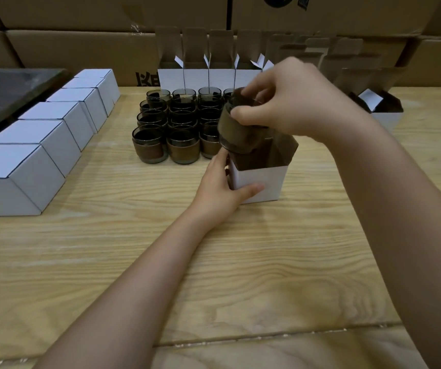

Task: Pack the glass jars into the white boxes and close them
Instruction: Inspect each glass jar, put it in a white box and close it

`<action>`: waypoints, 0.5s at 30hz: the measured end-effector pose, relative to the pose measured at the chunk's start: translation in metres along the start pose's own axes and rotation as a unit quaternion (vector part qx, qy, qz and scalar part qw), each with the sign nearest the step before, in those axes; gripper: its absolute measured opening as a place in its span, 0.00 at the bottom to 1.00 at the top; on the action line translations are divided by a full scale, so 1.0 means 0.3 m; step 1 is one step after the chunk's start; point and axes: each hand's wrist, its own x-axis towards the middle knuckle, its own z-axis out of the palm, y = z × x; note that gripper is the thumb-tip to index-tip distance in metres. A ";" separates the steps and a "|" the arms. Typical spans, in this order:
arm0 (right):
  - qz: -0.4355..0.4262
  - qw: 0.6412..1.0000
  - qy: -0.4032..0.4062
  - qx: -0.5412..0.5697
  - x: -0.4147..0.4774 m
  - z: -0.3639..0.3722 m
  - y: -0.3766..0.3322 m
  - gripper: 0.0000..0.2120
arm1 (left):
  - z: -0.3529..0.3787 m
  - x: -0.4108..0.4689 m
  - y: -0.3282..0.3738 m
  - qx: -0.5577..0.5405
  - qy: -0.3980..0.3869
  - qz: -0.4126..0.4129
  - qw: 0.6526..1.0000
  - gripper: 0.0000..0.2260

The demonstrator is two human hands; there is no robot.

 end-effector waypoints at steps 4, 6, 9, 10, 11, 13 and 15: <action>0.031 0.998 -0.015 -0.045 -0.003 0.021 0.062 0.19 | -0.005 0.001 0.001 0.000 0.005 0.006 1.000 0.34; 0.048 0.997 -0.025 -0.064 -0.004 0.041 0.081 0.20 | -0.005 0.000 0.003 -0.003 0.005 0.006 1.000 0.35; 0.075 0.993 -0.052 -0.080 0.000 0.084 0.096 0.21 | -0.003 -0.002 0.007 -0.008 0.007 0.008 1.000 0.36; 0.081 0.990 -0.062 -0.095 0.002 0.098 0.097 0.21 | -0.003 -0.001 0.008 -0.011 0.008 0.009 1.000 0.36; 0.083 0.987 -0.070 -0.117 0.002 0.110 0.095 0.21 | -0.003 0.000 0.008 -0.014 0.009 0.010 1.000 0.36; 0.090 0.981 -0.085 -0.149 0.002 0.128 0.091 0.21 | -0.003 0.000 0.009 -0.014 0.009 0.015 1.000 0.36; 0.109 0.977 -0.106 -0.148 0.002 0.133 0.089 0.21 | -0.003 0.000 0.009 -0.014 0.009 0.019 1.000 0.36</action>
